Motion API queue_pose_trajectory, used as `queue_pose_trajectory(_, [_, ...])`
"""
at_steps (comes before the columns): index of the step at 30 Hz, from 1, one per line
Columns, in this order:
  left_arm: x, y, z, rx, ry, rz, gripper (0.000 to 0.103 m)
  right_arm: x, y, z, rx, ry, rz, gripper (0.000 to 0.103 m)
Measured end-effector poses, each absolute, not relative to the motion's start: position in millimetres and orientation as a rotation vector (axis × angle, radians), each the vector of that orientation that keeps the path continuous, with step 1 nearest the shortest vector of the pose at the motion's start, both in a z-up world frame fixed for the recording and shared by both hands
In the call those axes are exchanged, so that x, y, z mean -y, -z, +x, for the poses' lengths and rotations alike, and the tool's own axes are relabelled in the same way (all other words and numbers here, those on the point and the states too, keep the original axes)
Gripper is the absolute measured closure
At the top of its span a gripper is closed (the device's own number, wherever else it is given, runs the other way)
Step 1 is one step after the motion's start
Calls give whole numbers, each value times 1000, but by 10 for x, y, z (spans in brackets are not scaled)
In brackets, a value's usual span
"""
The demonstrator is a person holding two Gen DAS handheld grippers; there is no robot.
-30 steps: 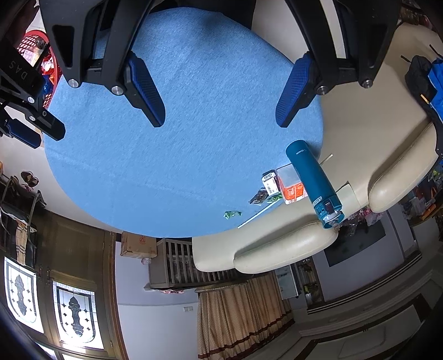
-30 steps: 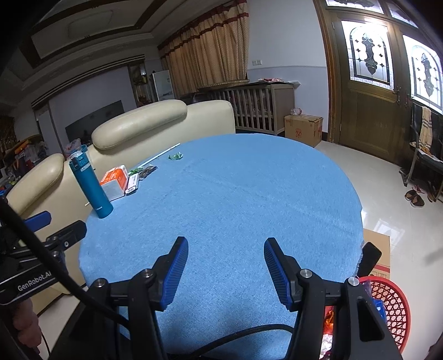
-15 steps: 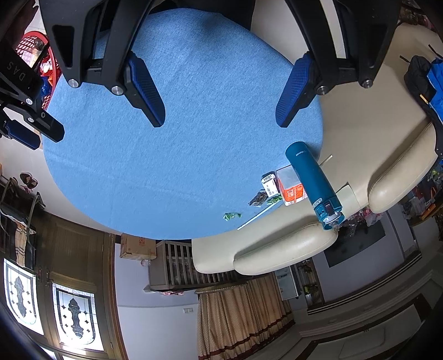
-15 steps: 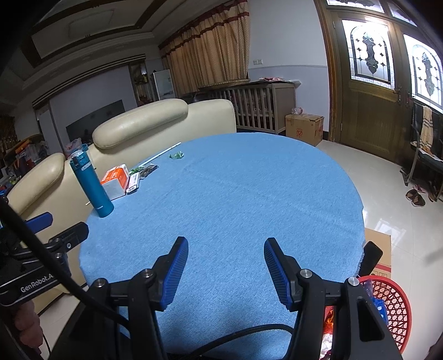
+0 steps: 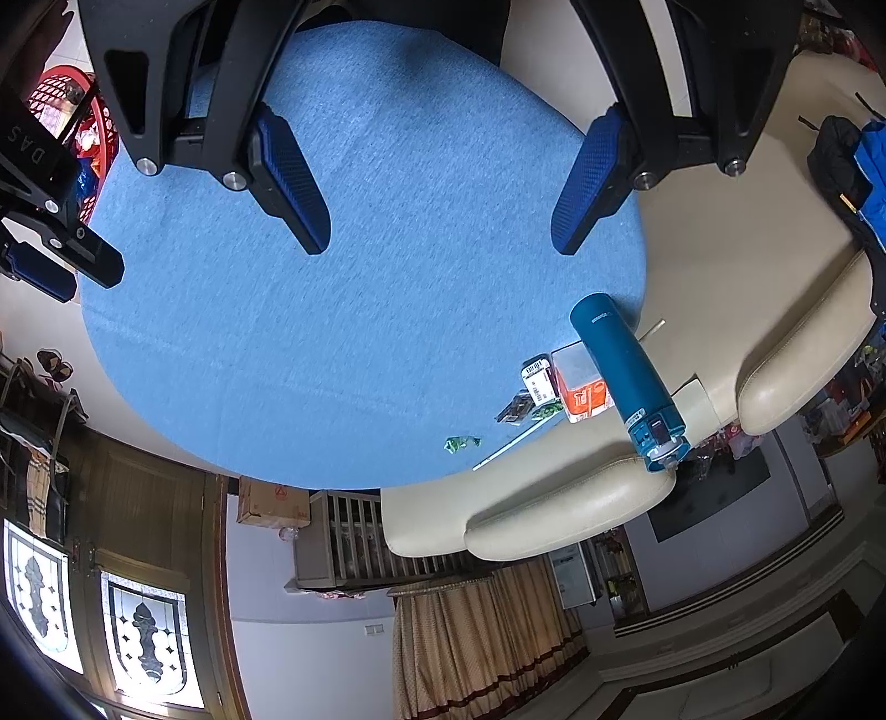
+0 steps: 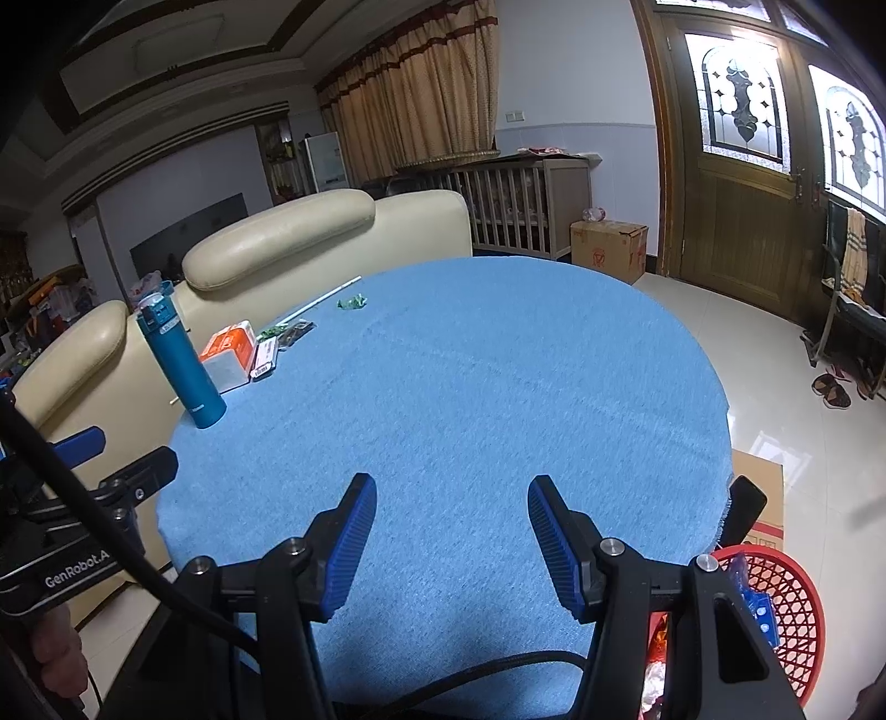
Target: Collect trash
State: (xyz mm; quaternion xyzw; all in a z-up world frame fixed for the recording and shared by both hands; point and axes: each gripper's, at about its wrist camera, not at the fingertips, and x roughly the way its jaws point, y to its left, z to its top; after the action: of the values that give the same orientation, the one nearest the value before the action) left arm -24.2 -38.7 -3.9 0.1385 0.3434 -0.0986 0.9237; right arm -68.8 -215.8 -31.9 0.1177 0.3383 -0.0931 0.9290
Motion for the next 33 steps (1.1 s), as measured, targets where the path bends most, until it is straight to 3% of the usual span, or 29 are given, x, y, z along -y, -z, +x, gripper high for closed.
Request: queue_pose_trajectory(33, [386,91,-225,-721,193,304,21,2128,379,-637,-715,178,241,42])
